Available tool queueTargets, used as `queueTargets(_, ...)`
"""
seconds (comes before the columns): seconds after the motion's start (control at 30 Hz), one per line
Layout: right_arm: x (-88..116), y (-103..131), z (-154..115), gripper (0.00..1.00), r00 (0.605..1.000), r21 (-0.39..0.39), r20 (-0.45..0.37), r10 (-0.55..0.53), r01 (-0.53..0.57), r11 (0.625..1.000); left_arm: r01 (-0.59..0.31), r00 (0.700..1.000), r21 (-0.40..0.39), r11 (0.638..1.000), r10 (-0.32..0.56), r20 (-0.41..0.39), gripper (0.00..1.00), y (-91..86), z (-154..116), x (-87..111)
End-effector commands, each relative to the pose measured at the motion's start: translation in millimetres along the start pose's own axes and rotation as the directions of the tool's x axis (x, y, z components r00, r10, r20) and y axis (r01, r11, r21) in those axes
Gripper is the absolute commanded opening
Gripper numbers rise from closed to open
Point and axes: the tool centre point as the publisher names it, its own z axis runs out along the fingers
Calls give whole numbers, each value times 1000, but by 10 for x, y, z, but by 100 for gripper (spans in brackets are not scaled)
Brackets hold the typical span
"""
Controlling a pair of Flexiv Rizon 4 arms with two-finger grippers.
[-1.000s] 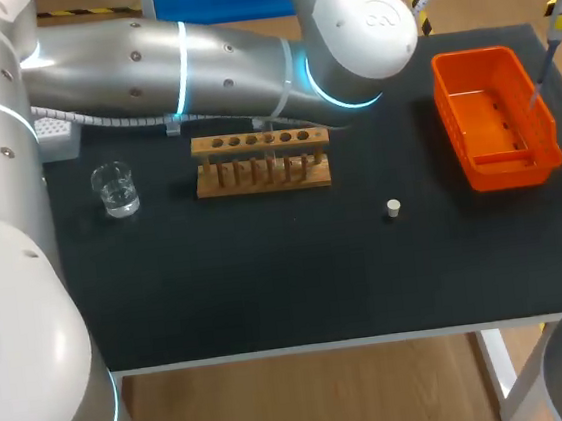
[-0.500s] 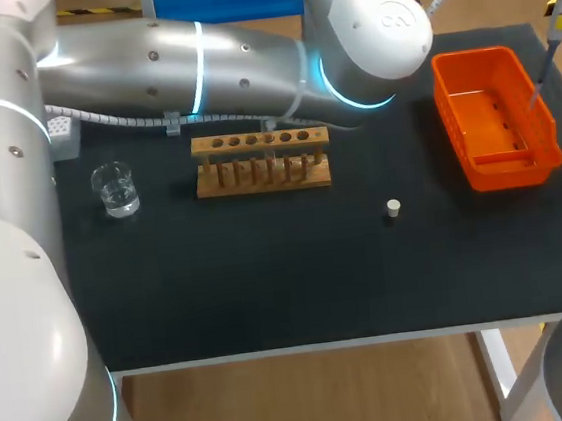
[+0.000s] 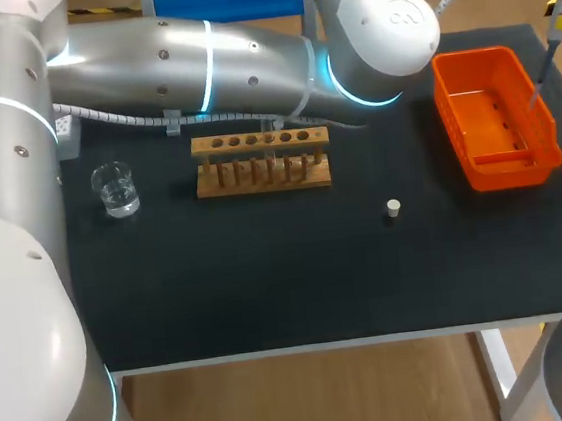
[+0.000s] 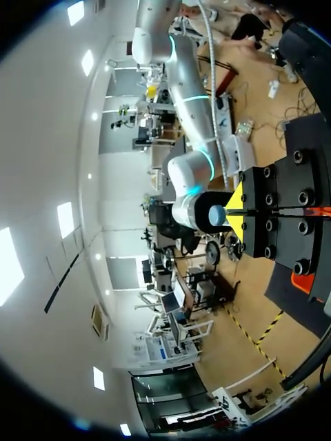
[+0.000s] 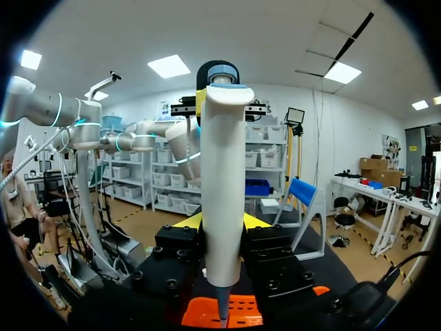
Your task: Invert the test tube, pick up the pipette, mount the tip to pipette, aspirate from beaker and dispense into the tube, eject the tip, return the pipette, and cap with the stopper.
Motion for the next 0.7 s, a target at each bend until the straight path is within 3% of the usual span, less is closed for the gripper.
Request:
queueTargets(0.03,7,12,1,0,1000,5,1,1,-1,1000,2,1000,127,992,0,-14,0,42,56,-42)
queueTargets(0.7,7,12,1,0,1000,5,1,1,-1,1000,19,1000,126,992,-17,-22,0,94,98,-60)
